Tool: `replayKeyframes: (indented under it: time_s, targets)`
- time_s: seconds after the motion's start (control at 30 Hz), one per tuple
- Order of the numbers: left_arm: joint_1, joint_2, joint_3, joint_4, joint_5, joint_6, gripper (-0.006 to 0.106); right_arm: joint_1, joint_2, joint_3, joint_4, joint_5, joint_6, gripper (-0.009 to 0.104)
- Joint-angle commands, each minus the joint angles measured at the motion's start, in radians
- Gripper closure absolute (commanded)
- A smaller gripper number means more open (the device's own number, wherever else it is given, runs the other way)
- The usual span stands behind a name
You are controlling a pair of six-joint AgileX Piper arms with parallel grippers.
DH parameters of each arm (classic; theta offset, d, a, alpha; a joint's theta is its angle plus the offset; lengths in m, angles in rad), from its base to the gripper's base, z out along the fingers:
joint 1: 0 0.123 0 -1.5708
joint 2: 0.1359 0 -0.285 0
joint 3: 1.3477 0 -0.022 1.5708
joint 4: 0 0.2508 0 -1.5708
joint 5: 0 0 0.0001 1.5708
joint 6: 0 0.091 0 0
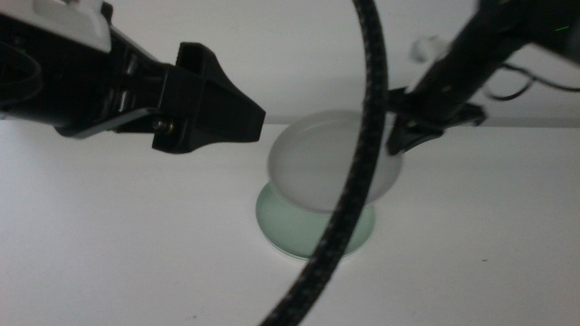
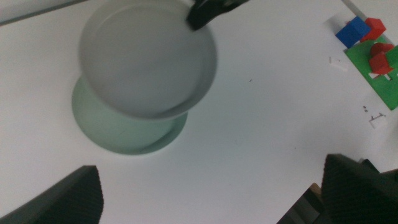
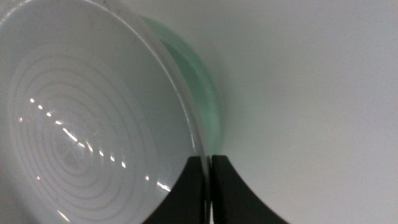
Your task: Stack the three bowls on top of each other.
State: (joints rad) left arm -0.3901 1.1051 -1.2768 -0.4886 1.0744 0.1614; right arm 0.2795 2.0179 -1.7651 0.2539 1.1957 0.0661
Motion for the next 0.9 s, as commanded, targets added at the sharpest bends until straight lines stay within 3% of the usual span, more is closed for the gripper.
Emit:
replayKeyframes:
  time_s: [0.0, 0.67, 0.7, 0.87]
  targets:
    - [0.001, -0.004, 0.005, -0.014, 0.000, -0.008, 0.007, 0.024, 0.049, -0.027, -0.024, 0.008, 0.027, 0.097]
    - [0.001, -0.004, 0.005, -0.006, -0.002, -0.008, 0.007, 0.061, 0.160, -0.025, -0.028, -0.031, 0.031, 0.095]
    - [0.001, -0.004, 0.005, -0.006, -0.002, -0.008, 0.007, 0.061, 0.161, -0.025, -0.028, -0.037, 0.031, 0.093]
    - [0.001, -0.004, 0.005, -0.004, 0.002, -0.008, 0.007, 0.061, 0.159, -0.025, 0.019, -0.039, -0.025, 0.049]
